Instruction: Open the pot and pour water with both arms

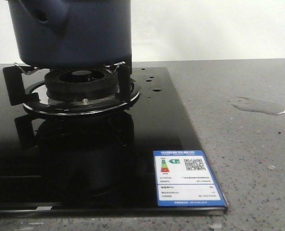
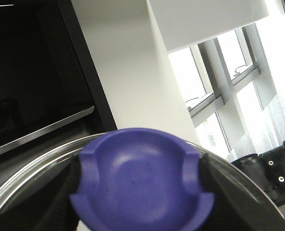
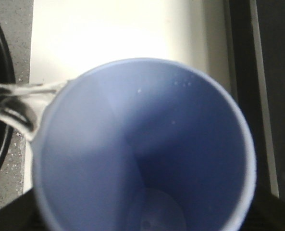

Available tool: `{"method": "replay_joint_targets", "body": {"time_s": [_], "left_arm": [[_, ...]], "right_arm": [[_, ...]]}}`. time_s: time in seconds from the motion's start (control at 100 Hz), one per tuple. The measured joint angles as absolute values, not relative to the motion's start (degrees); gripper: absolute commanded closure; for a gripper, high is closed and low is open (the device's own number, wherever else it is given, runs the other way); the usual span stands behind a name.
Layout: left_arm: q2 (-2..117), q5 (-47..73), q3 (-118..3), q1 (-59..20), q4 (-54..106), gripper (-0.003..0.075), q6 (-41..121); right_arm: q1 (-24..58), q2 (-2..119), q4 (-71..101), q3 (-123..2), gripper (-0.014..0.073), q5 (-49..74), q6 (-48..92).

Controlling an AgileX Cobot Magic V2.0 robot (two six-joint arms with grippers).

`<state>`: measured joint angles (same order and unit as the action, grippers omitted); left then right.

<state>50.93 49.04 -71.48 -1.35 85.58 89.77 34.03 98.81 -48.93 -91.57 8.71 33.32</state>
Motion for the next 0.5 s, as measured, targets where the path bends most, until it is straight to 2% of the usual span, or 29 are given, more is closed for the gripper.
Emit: {"method": "replay_joint_targets", "body": {"time_s": [0.17,0.5], "left_arm": [[50.93,49.04,-71.48,-1.35,85.58,0.0406,89.77],[50.93,49.14,-71.48,-1.55,85.58,0.0406,89.77]], "right_arm": [[34.03,98.81,-52.81,-91.57,0.0347,8.76,33.32],[34.03,99.54,-73.96,-91.62,0.0347,5.94,33.32]]}}
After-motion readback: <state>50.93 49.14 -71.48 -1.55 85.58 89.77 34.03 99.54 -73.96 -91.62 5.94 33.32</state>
